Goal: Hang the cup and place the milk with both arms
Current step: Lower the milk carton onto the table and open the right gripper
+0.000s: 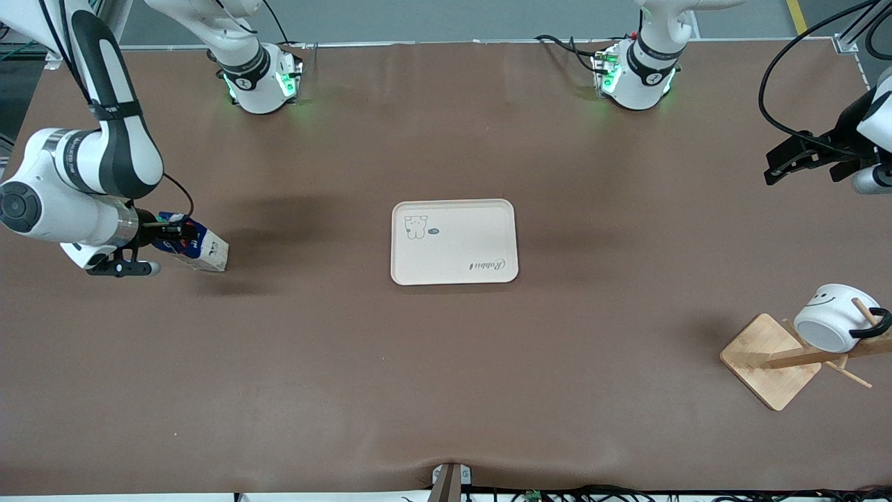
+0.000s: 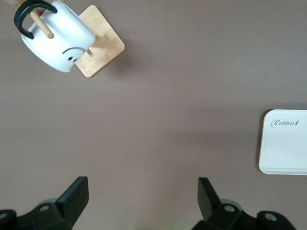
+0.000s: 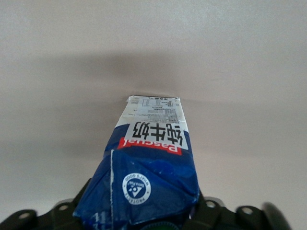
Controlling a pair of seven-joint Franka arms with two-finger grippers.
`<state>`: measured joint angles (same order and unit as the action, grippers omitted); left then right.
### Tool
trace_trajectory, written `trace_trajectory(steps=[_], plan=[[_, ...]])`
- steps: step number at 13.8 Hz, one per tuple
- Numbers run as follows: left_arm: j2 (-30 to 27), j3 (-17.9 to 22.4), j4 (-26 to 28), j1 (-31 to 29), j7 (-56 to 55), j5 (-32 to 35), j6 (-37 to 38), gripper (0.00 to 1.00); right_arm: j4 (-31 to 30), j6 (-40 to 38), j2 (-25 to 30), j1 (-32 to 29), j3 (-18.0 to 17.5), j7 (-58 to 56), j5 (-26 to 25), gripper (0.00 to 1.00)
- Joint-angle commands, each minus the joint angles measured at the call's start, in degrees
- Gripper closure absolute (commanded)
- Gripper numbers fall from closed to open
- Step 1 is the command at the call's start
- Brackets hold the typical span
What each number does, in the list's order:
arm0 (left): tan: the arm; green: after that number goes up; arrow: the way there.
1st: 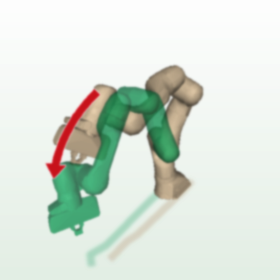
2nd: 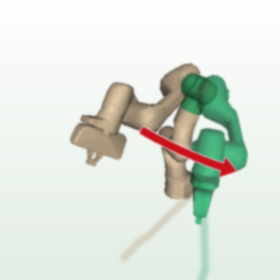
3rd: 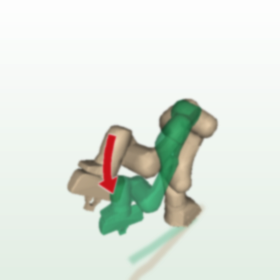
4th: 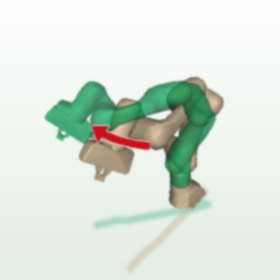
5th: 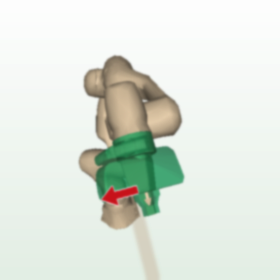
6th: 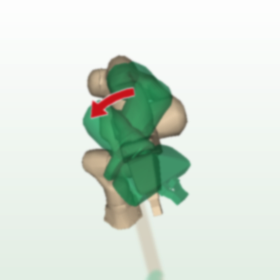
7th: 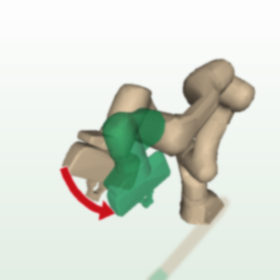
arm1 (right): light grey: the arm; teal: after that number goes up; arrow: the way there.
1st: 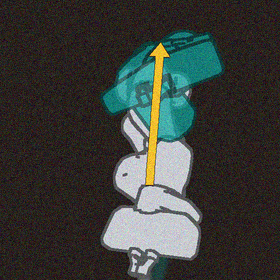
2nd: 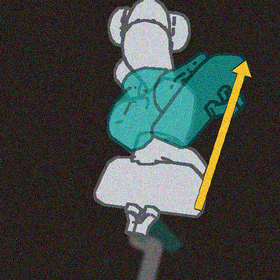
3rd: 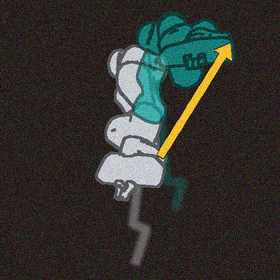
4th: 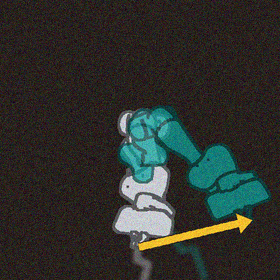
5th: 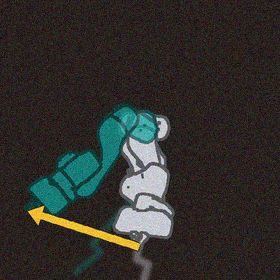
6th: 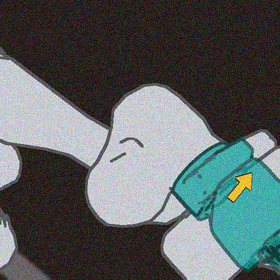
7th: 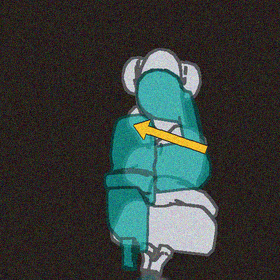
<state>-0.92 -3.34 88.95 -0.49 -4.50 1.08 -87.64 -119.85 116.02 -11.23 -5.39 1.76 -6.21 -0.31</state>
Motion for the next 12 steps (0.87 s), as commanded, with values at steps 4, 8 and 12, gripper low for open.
trace_trajectory(steps=[4, 8, 12], plan=[[-1.8, -0.1, 0.3, -0.5, -0.1, 0.2, 0.9, 0.00, 4.0, -5.7, 0.9, -0.4, -0.6, -0.4, -0.1, 0.00], [-1.8, -0.1, 0.3, -0.6, -0.3, 0.2, 1.3, 0.00, 8.4, -9.3, 0.7, -0.4, -0.6, -0.3, 0.0, 0.00], [-1.6, -0.2, 0.2, -0.5, -0.3, 0.6, 0.9, 0.00, 24.7, -21.3, -2.6, 0.2, -0.6, -0.3, 1.3, 0.00]])
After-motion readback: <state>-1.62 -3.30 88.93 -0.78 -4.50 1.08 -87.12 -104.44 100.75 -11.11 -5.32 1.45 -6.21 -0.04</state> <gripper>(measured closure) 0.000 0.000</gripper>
